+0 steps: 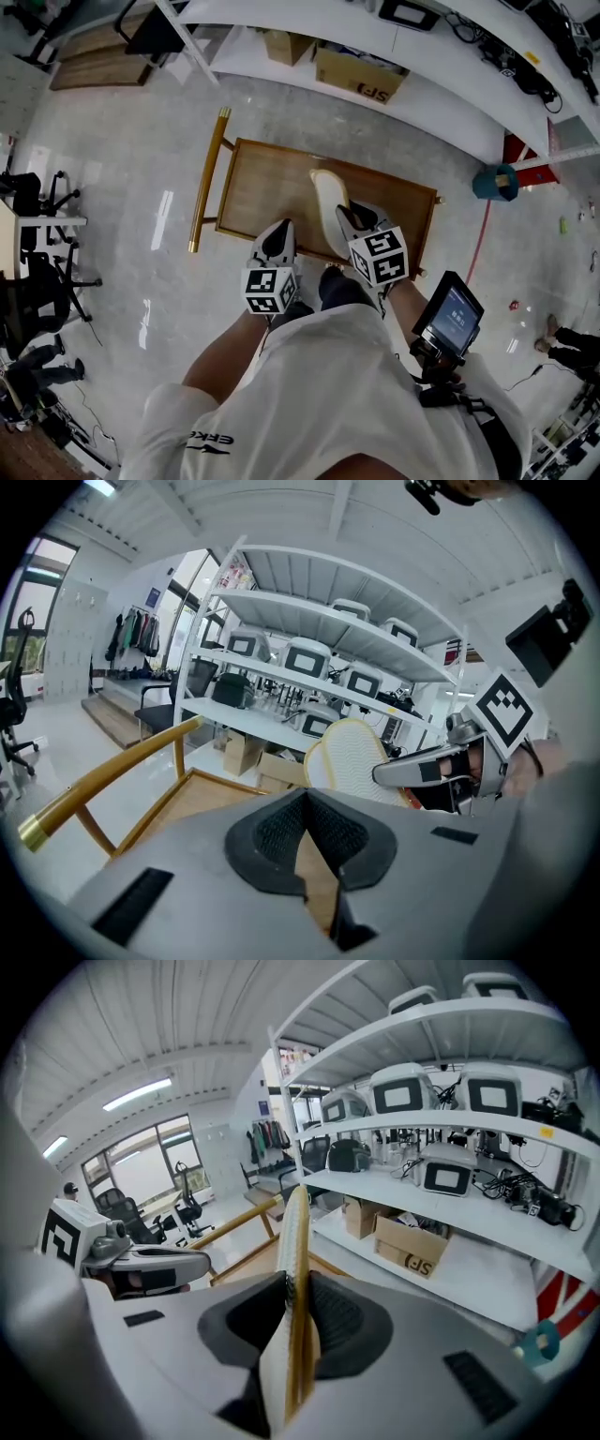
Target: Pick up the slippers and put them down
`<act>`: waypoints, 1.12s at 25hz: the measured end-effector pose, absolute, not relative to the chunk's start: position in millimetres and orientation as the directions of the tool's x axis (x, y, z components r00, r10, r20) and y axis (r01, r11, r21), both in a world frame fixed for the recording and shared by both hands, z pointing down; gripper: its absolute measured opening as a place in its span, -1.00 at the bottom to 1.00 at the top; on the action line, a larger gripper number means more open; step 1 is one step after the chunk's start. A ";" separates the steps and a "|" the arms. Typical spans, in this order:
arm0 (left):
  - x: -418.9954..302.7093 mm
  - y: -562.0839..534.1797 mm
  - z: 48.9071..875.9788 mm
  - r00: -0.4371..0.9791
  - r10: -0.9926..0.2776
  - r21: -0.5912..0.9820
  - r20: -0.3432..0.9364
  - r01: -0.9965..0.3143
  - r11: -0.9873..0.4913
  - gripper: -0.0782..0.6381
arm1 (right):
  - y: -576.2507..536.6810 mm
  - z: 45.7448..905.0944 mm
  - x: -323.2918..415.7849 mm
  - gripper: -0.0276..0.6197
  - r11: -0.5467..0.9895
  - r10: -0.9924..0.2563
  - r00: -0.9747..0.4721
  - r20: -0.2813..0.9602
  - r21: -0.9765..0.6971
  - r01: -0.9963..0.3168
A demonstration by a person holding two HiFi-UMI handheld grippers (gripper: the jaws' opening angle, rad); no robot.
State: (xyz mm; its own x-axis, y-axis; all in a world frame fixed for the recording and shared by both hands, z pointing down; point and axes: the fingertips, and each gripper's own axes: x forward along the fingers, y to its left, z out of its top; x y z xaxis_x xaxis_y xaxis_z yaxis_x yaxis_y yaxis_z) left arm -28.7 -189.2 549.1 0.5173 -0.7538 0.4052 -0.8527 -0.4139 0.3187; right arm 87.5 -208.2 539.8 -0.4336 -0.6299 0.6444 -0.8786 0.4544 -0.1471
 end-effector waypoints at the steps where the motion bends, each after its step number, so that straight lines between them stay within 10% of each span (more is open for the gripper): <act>1: -29.5 -188.8 543.0 0.522 -0.757 0.317 0.394 -0.850 -0.421 -0.77 | -206.8 532.7 89.0 -0.66 0.444 -0.645 -0.428 0.633 -0.145 -0.884; 28: -51.3 -108.3 405.5 0.684 -0.726 0.319 0.077 -0.706 -0.632 -0.77 | -67.1 381.7 120.0 -0.66 0.102 -0.937 -0.161 0.309 -0.197 -0.975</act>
